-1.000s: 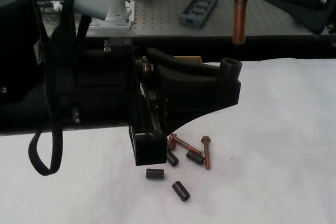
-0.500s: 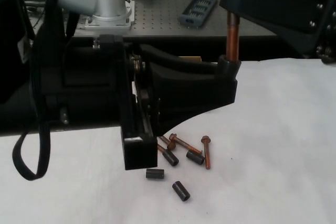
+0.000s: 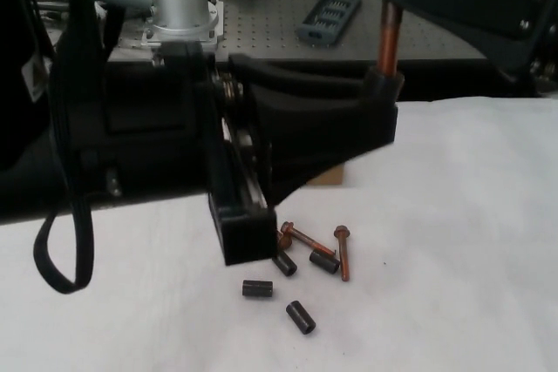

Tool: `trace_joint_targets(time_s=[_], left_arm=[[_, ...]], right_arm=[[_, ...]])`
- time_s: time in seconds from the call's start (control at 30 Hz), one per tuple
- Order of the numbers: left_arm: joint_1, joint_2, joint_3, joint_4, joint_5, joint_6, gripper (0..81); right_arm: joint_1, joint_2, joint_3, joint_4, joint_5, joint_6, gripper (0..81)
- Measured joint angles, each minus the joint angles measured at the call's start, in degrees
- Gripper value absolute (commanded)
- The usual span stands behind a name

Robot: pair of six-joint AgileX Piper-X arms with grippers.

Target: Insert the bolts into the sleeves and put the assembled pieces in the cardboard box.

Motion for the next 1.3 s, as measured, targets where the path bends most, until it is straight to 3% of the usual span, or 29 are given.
trace_joint_targets(time_s=[0.23,0.47,0.57,0.73,1.1,1.3], left_arm=[[-0.1,-0.1,0.1,-6.3,-5.1,-0.8,0.6],[-0.2,-0.3,0.1,-9.1,-6.1,-3.1,0.6],[-0.2,-0.7,0.2,-9.2,-6.5,-3.4,0.6],[-0.2,-0.7,0.3,-8.8,-7.3,-3.4,0.6],[-0.1,-0.6,0.3,-8.0,-7.7,-4.3,0.6],[-0.1,-0.6,0.4,-7.7,-7.4,-4.9,0.6]], right_arm=[[0.2,0.0,0.0,-3.4,1.7,0.1,0.1],[3.8,0.0,0.0,-1.2,4.8,-2.7,1.5],[5.4,0.0,0.0,0.6,6.7,-4.3,9.5],[6.2,0.0,-0.1,1.6,7.4,-4.9,34.0],[6.5,0.0,-0.1,1.9,7.2,-5.0,34.9],[6.5,-0.3,-0.4,5.2,7.9,-6.5,45.0]])
